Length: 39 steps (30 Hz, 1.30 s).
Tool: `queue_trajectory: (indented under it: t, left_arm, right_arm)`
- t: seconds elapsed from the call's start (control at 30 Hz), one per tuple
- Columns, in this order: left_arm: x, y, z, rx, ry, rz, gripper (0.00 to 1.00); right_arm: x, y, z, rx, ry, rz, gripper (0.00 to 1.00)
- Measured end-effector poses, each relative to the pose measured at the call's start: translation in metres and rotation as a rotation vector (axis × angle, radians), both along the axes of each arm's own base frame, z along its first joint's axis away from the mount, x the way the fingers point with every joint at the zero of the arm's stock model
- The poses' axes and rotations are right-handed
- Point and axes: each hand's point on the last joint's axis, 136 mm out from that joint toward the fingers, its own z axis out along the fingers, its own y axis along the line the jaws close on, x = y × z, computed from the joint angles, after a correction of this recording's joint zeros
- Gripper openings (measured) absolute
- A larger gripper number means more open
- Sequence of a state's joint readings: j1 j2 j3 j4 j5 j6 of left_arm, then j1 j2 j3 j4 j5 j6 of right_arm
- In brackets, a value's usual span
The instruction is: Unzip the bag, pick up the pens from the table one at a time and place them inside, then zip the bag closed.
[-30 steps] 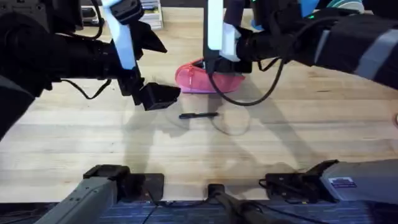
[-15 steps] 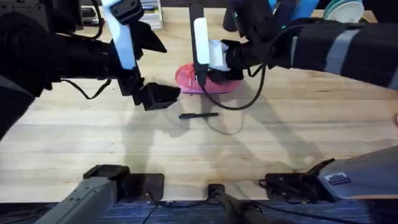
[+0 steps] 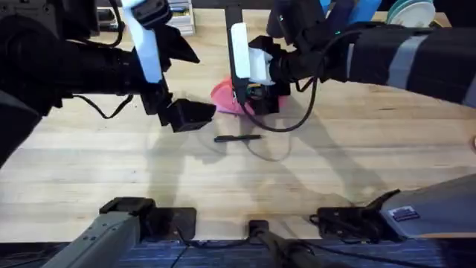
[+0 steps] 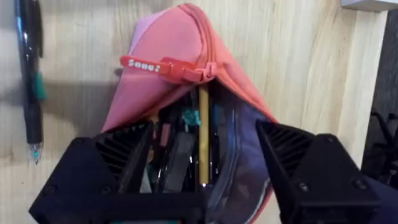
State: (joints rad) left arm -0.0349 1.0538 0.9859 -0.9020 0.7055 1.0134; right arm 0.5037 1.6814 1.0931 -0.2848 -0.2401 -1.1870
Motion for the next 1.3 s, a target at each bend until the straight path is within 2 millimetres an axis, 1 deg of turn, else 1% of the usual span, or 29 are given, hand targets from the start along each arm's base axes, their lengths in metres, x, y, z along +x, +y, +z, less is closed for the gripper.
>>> queue_trajectory:
  t: [0.17, 0.27, 0.37, 0.53, 0.67, 0.77, 0.83, 0.9, 1.03, 1.13, 1.2, 1.3]
  left_arm:
    - [0.0, 0.0, 0.0, 0.0, 0.0, 0.0, 0.993]
    - [0.0, 0.0, 0.0, 0.0, 0.0, 0.0, 0.993]
    - [0.0, 0.0, 0.0, 0.002, 0.0, 0.001, 0.993]
    - [0.002, 0.003, -0.002, 0.02, -0.001, 0.014, 0.993]
    - [0.002, 0.004, -0.003, 0.027, -0.001, 0.018, 0.993]
    - [0.003, 0.006, -0.004, 0.035, -0.001, 0.024, 0.994]
    - [0.003, 0.006, -0.004, 0.041, -0.004, 0.024, 0.994]
    - [0.003, 0.006, -0.004, 0.046, -0.01, 0.019, 0.994]
    - [0.004, 0.01, -0.005, 0.055, -0.016, 0.023, 0.993]
    - [0.002, 0.016, -0.008, 0.068, -0.003, 0.032, 0.993]
    - [-0.001, 0.021, -0.012, 0.08, 0.011, 0.034, 0.993]
    - [-0.006, 0.028, -0.016, 0.098, 0.025, 0.031, 0.993]
  right_arm:
    - [0.0, 0.0, 0.001, 0.005, 0.004, -0.009, 0.996]
    - [-0.001, -0.001, 0.008, 0.027, 0.016, -0.045, 0.998]
    - [0.0, -0.001, 0.023, 0.079, 0.028, -0.114, 0.998]
    - [-0.006, -0.004, 0.06, 0.172, 0.03, -0.206, 0.998]
    - [-0.023, -0.013, 0.086, 0.21, 0.043, -0.249, 0.996]
    - [-0.041, -0.021, 0.098, 0.215, 0.074, -0.274, 0.997]
    - [-0.053, -0.024, 0.101, 0.206, 0.098, -0.276, 0.997]
    - [-0.067, -0.026, 0.099, 0.188, 0.132, -0.272, 0.998]
    - [-0.092, -0.023, 0.091, 0.139, 0.2, -0.242, 0.998]
    - [-0.112, -0.019, 0.083, 0.097, 0.247, -0.207, 0.998]
    - [-0.12, -0.015, 0.081, 0.082, 0.264, -0.187, 0.998]
    - [-0.127, -0.011, 0.08, 0.076, 0.268, -0.165, 0.997]
